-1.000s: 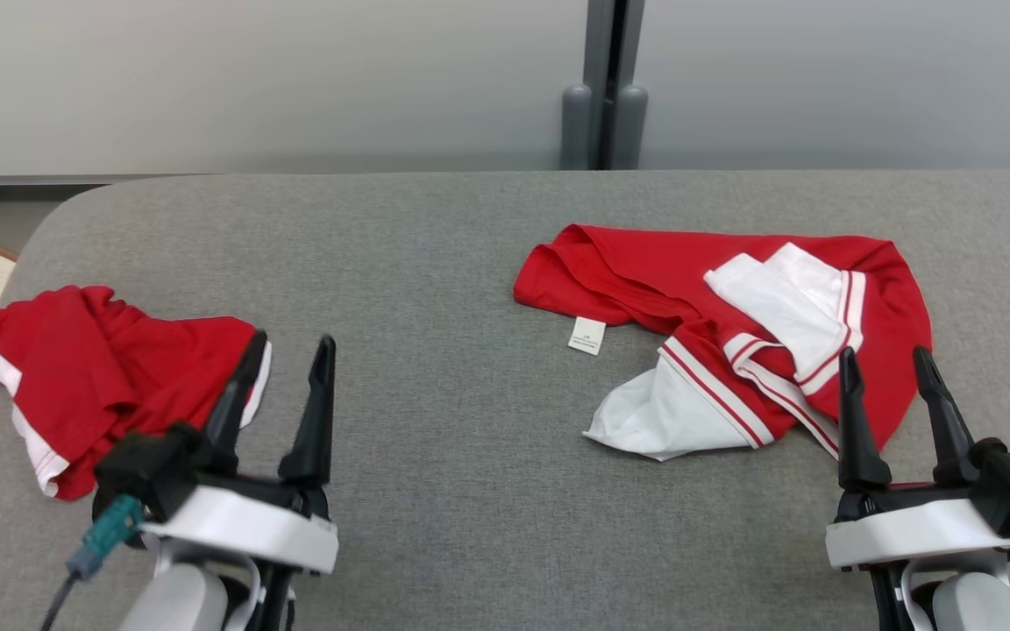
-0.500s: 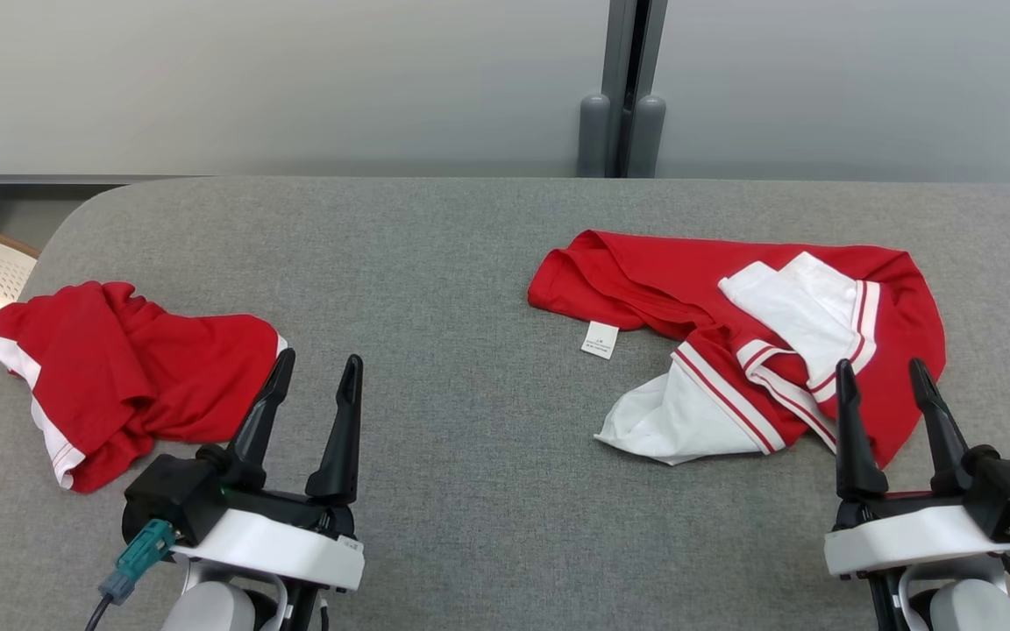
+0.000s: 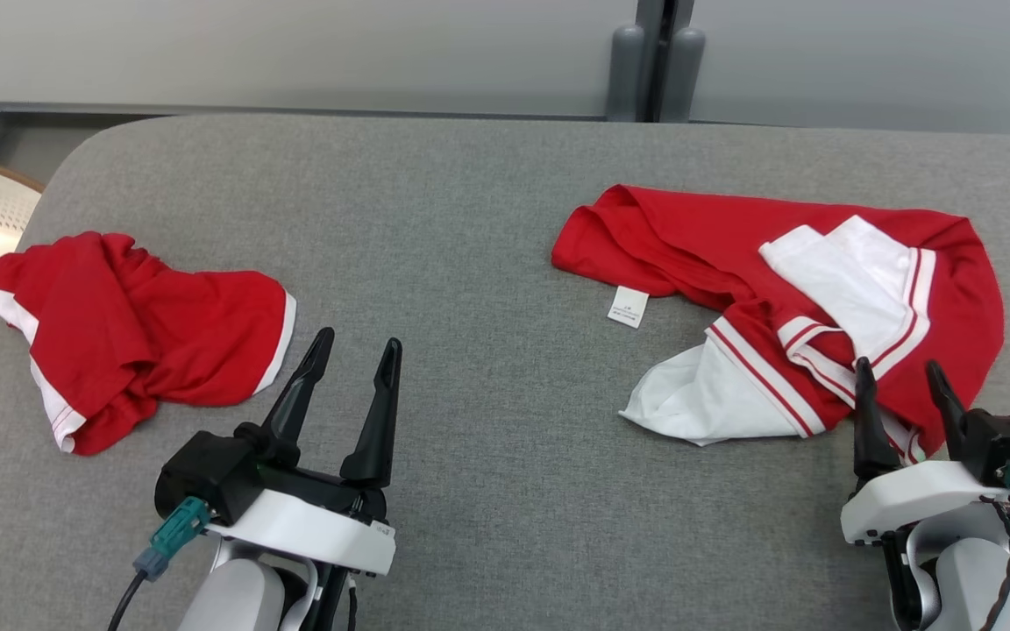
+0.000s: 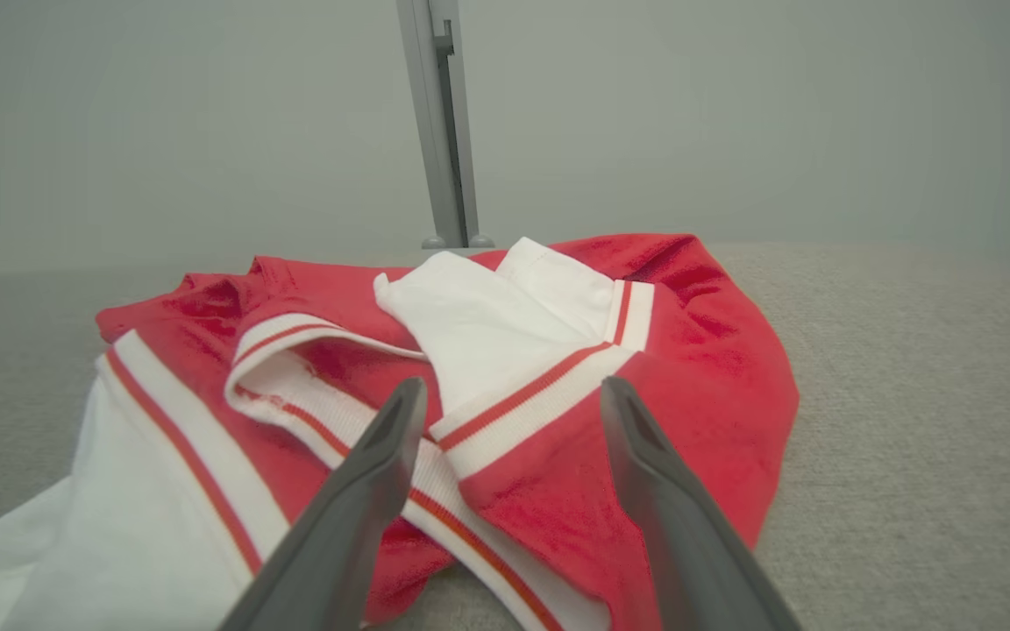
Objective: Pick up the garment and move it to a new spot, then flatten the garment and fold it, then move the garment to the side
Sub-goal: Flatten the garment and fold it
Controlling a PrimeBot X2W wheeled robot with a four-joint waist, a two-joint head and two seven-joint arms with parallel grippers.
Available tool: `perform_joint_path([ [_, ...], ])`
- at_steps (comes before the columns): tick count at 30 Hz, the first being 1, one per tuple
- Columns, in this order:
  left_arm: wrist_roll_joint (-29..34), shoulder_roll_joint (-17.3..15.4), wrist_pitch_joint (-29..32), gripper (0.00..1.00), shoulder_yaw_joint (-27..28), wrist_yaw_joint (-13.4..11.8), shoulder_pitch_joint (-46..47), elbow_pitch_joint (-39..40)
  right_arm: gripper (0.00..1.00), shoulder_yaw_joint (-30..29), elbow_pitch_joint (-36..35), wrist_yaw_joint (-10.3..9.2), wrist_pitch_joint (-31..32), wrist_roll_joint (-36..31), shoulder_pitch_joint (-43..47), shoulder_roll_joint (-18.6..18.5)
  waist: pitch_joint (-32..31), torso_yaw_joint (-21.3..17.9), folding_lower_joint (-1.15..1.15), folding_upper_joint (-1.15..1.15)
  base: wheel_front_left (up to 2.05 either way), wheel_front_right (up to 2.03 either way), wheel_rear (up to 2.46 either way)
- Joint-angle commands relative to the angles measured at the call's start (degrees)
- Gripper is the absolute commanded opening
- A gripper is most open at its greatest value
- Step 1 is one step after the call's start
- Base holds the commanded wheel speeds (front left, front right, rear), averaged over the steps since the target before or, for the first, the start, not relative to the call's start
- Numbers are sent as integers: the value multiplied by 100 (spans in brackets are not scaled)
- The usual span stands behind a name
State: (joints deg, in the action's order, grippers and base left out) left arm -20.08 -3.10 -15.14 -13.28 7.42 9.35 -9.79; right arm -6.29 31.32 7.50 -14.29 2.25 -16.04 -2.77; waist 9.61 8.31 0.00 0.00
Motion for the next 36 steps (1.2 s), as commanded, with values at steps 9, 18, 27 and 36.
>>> perform_joint_path([
  [9,-82,-59,-1,100,-36,7,186,-15,0,-558,784,-2,-77,-3,-497,-21,345,264,0,0,0,0,0],
  [18,-135,-58,-1,100,26,8,76,-73,0,-910,-28,-2,-100,702,-337,-22,86,8,0,0,0,0,0],
  [27,-150,-48,-1,100,3,8,-69,-113,0,-1571,-837,-2,-88,1458,-591,-22,-260,-280,0,0,0,0,0],
  [36,-186,-20,-1,100,16,8,-155,-111,0,-2669,-2002,0,750,1203,-1690,-495,-418,-298,0,0,0,0,0],
])
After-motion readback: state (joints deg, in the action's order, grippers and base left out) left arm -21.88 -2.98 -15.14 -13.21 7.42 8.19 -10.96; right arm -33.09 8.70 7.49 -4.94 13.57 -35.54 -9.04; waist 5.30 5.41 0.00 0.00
